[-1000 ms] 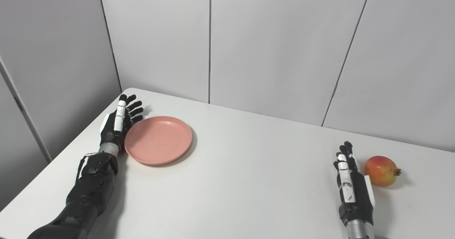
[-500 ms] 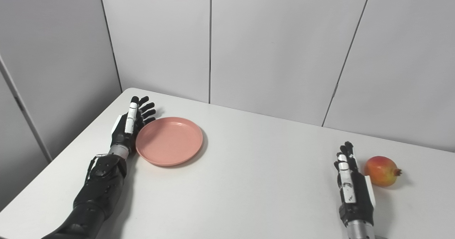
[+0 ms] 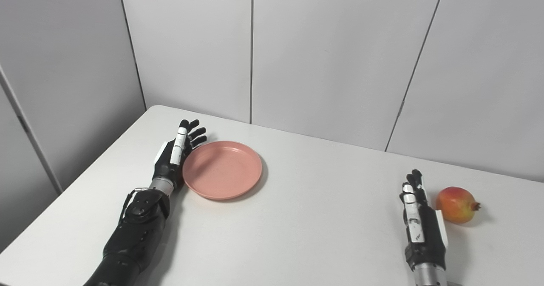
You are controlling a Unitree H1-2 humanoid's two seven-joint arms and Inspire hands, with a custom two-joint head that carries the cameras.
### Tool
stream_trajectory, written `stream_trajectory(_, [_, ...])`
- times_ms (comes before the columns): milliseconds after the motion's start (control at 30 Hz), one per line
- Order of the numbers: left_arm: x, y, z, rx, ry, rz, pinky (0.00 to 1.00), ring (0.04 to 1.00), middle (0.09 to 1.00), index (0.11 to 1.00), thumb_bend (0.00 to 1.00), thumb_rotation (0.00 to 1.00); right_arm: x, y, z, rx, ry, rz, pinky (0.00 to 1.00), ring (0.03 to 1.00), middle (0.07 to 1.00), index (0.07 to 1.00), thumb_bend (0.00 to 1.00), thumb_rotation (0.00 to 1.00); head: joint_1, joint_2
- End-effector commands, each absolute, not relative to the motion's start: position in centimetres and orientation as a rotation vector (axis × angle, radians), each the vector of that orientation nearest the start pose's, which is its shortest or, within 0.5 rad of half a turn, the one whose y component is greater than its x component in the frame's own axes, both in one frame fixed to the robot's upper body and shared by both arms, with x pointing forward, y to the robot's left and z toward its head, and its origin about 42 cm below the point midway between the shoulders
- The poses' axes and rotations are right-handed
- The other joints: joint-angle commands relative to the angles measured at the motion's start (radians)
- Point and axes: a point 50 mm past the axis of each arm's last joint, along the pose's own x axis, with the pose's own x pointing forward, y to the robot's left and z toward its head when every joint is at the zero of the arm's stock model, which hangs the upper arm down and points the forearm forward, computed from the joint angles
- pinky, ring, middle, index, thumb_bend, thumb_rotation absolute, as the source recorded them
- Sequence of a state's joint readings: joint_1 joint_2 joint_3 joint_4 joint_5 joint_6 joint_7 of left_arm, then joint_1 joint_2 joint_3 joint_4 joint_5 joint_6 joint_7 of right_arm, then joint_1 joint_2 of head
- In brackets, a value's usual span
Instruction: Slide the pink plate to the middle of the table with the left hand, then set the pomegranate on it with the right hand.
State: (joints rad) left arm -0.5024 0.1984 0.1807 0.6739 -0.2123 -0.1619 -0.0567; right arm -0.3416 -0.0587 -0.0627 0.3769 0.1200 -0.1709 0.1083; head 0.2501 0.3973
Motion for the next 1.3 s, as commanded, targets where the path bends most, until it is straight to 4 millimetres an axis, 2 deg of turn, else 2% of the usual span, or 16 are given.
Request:
stream_trajectory(0, [44.6, 29.5, 13.3, -0.092, -0.064, 0.075, 0.87, 0.888, 0.890, 0.899, 0.69, 1.00, 39.1, -21.2, 11.9, 0.076, -0.159, 0.117, 1.00, 0.993, 1.000, 1.000, 0.51, 0.88, -0.005, 0.004])
stream_trajectory(133, [44.5, 28.8, 13.3, -0.091, -0.055, 0.053, 0.87, 0.894, 0.897, 0.906, 0.75, 1.00, 39.0, -21.3, 11.9, 0.072, -0.161, 0.114, 1.00, 0.987, 1.000, 1.000, 0.52, 0.89, -0.019, 0.015])
stream_trajectory(300, [44.1, 27.8, 13.5, -0.077, -0.033, 0.031, 0.87, 0.895, 0.897, 0.906, 0.70, 1.00, 38.9, -20.9, 12.1, 0.069, -0.158, 0.112, 1.00, 0.983, 1.000, 1.000, 0.53, 0.89, -0.056, 0.032])
stream_trajectory(533, [43.6, 27.0, 13.6, -0.072, -0.023, -0.004, 0.90, 0.909, 0.909, 0.917, 0.69, 1.00, 38.7, -20.2, 12.3, 0.066, -0.150, 0.117, 1.00, 0.980, 1.000, 1.000, 0.57, 0.88, -0.131, 0.061])
stream_trajectory(833, [43.1, 25.9, 13.5, -0.136, -0.011, -0.027, 0.92, 0.942, 0.942, 0.955, 0.67, 1.00, 38.8, -19.2, 12.7, 0.036, -0.129, 0.107, 1.00, 1.000, 1.000, 1.000, 0.61, 0.89, -0.176, 0.078])
stream_trajectory(1067, [42.5, 24.7, 13.2, -0.128, -0.016, -0.065, 0.95, 0.955, 0.953, 0.969, 0.68, 1.00, 38.9, -18.6, 12.8, 0.037, -0.124, 0.100, 1.00, 0.999, 1.000, 1.000, 0.56, 0.90, -0.220, 0.087])
stream_trajectory(1233, [42.1, 23.9, 13.3, -0.150, -0.019, -0.091, 0.95, 0.965, 0.964, 0.979, 0.67, 1.00, 39.0, -18.1, 12.8, 0.039, -0.116, 0.108, 1.00, 1.000, 1.000, 1.000, 0.59, 0.89, -0.253, 0.094])
stream_trajectory(1267, [42.0, 23.8, 13.4, -0.150, -0.019, -0.096, 0.95, 0.965, 0.964, 0.979, 0.67, 1.00, 39.0, -18.0, 12.8, 0.034, -0.117, 0.107, 1.00, 1.000, 1.000, 1.000, 0.59, 0.89, -0.281, 0.098])
